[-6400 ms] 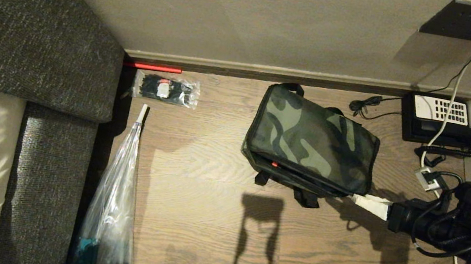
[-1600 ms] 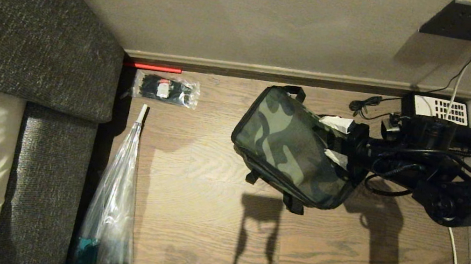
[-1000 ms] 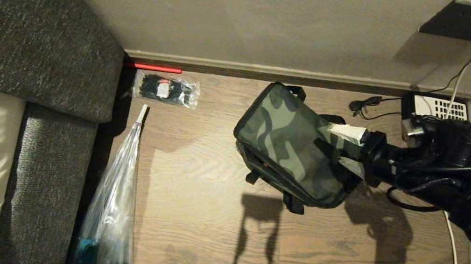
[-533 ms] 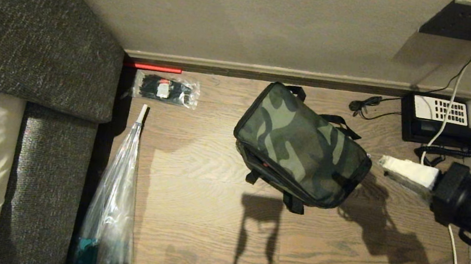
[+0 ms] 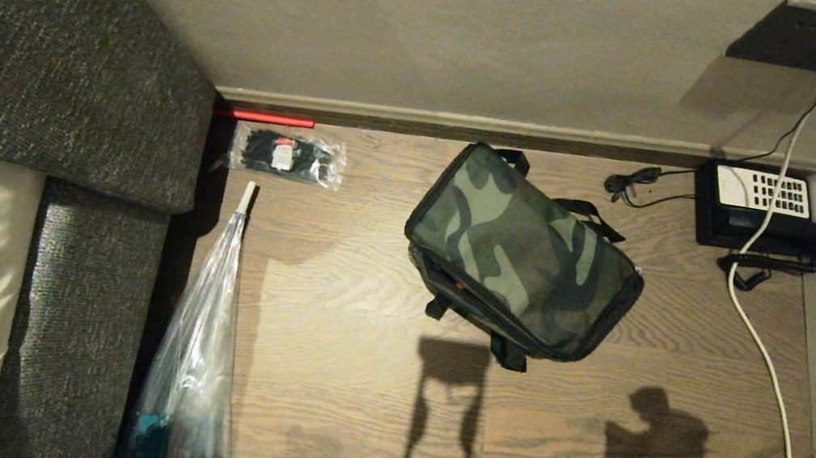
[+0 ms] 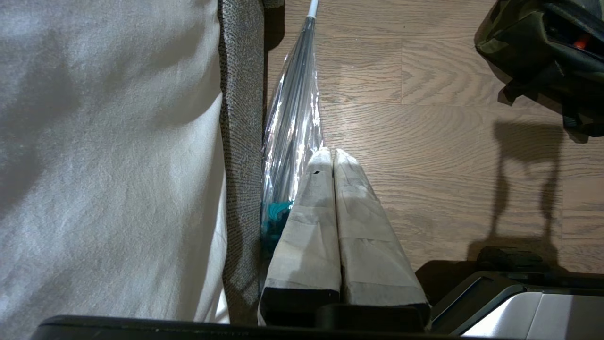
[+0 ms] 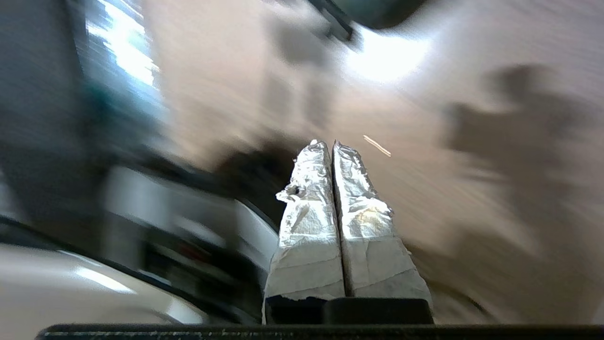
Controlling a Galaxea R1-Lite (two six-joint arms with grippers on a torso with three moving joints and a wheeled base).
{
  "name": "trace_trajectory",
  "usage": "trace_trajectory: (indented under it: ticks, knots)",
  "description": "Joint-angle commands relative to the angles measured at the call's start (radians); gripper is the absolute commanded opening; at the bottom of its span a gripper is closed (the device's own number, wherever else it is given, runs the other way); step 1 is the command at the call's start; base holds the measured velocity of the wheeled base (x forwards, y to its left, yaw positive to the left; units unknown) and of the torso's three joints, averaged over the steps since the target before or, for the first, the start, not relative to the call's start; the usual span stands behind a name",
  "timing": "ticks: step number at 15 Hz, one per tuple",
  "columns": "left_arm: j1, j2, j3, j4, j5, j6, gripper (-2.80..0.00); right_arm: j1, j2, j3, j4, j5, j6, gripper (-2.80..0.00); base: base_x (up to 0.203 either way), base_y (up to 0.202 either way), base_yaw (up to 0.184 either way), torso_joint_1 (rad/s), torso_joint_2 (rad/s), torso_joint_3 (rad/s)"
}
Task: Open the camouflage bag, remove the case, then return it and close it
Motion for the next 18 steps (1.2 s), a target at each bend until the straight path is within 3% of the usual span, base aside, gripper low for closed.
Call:
trace_trajectory:
  ticks: [1, 3, 5, 9, 11, 18]
  knots:
    - [0.0, -0.002, 0.0, 0.0, 0.0, 0.0, -2.8, -0.034, -0.278, 0.082, 0.148, -0.105, -0.059, -2.8, 0.0, 0.0, 0.0, 0.0, 0.0, 0.0]
    - [0.0, -0.002, 0.0, 0.0, 0.0, 0.0, -2.8, -0.071, -0.366, 0.199, 0.183, -0.158, -0.071, -2.8, 0.0, 0.0, 0.0, 0.0, 0.0, 0.0]
    - [0.0, -0.002, 0.0, 0.0, 0.0, 0.0, -2.8, -0.116, -0.391, 0.305, 0.042, -0.173, -0.067, -2.8, 0.0, 0.0, 0.0, 0.0, 0.0, 0.0]
    - [0.0, -0.002, 0.0, 0.0, 0.0, 0.0, -2.8, -0.154, -0.624, 0.36, -0.076, -0.188, -0.048, -2.8, 0.0, 0.0, 0.0, 0.0, 0.0, 0.0]
    - [0.0, -0.002, 0.0, 0.0, 0.0, 0.0, -2.8, -0.16, -0.66, 0.408, -0.203, -0.197, -0.033, -2.8, 0.0, 0.0, 0.0, 0.0, 0.0, 0.0]
    - [0.0, -0.002, 0.0, 0.0, 0.0, 0.0, -2.8, -0.16, -0.659, 0.396, -0.154, -0.198, -0.018, -2.8, 0.0, 0.0, 0.0, 0.0, 0.0, 0.0]
